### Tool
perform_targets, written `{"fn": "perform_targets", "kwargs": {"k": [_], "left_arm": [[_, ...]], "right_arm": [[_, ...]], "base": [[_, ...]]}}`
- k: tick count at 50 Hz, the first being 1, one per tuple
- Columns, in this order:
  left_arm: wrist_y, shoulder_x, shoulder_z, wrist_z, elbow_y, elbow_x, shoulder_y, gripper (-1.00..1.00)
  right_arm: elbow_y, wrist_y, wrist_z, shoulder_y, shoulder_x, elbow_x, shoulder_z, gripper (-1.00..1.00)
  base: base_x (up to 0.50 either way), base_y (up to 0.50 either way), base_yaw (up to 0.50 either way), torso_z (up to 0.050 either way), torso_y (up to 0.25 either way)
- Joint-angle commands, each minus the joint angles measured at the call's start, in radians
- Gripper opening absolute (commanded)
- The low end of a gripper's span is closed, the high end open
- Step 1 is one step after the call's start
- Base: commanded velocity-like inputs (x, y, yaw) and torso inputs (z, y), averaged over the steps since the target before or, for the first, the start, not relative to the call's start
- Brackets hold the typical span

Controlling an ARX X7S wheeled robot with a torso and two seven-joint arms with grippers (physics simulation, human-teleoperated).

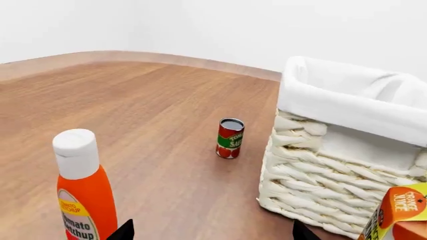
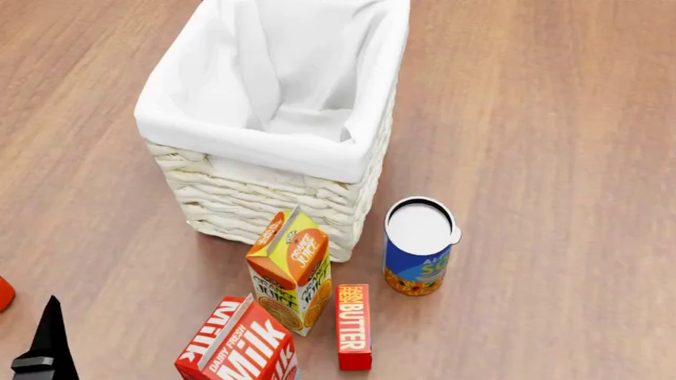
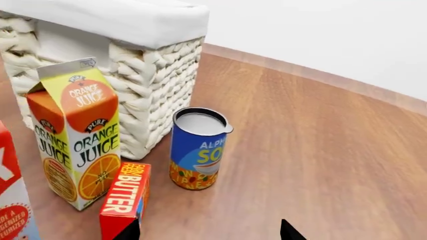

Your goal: Pick up the butter and put it in the basket.

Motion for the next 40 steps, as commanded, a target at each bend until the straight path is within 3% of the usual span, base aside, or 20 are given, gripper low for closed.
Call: {"fn": "perform_targets", "kwargs": {"k": [1, 40], "left_arm": [[-0.021, -0.013, -0.026, -0.023, 0.045, -0.029, 0.022, 1.0], [-0.037, -0.03, -0.051, -0.047, 0.048, -0.07, 0.003, 1.0]], "right_arm": [[0.037, -0.062, -0.031, -0.017, 0.002, 0.008, -0.046, 1.0], [0.19, -0.058, -0.097, 0.176, -0.041, 0.048, -0.118, 1.0]], "base": [[0.0, 0.0, 0.0, 0.0, 0.0], [0.0, 0.0, 0.0, 0.0, 0.0]]}}
